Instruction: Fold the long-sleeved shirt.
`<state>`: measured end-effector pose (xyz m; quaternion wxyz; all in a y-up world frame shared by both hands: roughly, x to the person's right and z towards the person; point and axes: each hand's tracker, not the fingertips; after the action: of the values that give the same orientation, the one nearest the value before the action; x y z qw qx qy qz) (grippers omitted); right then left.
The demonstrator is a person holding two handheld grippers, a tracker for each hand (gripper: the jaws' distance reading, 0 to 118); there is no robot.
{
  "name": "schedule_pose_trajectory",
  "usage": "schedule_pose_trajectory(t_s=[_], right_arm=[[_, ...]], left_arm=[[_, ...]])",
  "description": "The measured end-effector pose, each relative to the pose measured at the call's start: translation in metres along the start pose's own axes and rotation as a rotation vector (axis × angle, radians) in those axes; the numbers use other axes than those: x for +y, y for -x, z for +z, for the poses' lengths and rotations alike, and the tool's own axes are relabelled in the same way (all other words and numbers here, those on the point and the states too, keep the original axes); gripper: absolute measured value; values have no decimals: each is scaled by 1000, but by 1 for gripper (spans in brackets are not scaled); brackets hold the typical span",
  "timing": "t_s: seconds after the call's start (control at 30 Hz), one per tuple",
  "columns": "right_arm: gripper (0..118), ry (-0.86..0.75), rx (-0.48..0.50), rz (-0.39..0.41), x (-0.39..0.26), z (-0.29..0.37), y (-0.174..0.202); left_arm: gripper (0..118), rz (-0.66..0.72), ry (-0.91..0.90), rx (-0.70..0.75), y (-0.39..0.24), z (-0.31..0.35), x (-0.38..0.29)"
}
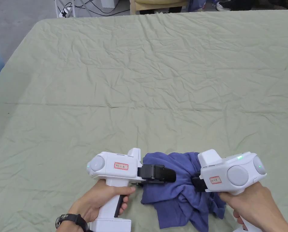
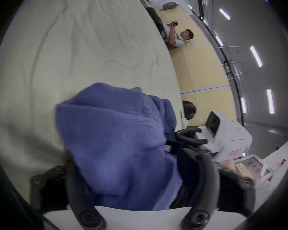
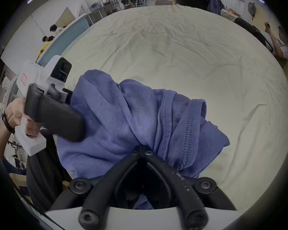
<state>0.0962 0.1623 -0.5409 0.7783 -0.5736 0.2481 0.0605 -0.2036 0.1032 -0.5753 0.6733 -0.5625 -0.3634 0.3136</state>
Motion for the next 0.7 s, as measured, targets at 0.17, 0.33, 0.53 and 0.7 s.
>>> schedule_pose_trajectory(t_s=[0.17,0.33,0.53,0.7], right_arm=[[1,-10,1,-9,1,-1,3],[1,-35,-9,8,-3,1,6],[1,-227,-120,74,-14,52,24],[1,-418,-180,55,-51,114,46]], left_arm=[[21,-13,-19,80,-8,-1,-7],[17,-89,-58,139,-18,0,-18],[16,-100,-77,210,-31,4,-20],[16,-93,-78,249,-41,6,-24]])
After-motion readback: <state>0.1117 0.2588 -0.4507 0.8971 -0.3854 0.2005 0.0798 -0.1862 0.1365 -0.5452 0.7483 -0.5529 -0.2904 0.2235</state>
